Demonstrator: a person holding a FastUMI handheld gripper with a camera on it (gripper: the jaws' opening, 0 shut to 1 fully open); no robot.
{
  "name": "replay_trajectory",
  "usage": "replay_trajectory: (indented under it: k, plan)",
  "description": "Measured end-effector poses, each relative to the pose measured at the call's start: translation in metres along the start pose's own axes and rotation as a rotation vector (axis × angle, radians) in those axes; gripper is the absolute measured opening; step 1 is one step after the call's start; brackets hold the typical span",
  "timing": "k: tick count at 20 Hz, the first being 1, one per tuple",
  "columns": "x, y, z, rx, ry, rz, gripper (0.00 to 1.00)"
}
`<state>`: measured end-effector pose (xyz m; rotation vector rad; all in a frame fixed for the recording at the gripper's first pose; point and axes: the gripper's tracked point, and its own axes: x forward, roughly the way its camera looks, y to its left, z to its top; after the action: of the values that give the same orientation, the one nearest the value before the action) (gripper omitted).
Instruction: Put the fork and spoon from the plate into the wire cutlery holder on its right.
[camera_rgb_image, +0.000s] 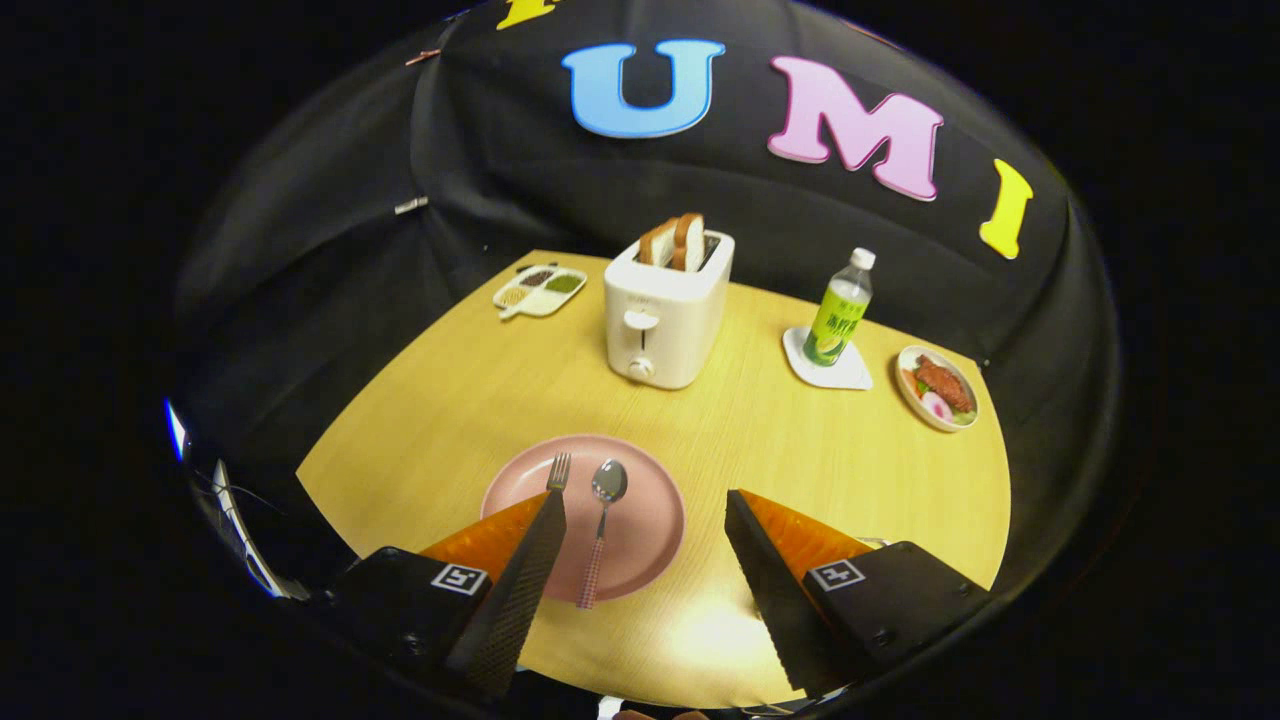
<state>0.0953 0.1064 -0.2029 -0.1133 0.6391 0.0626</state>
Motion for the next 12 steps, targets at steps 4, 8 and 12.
replay_trajectory:
  k: [4, 8, 12]
  plan:
    - [0.04, 0.017, -0.04, 0.008, 0.17, 0.016, 0.99]
    - [0.069, 0.024, -0.072, 0.029, 0.303, 0.008, 0.99]
    - [0.084, 0.025, -0.092, 0.048, 0.382, -0.004, 0.92]
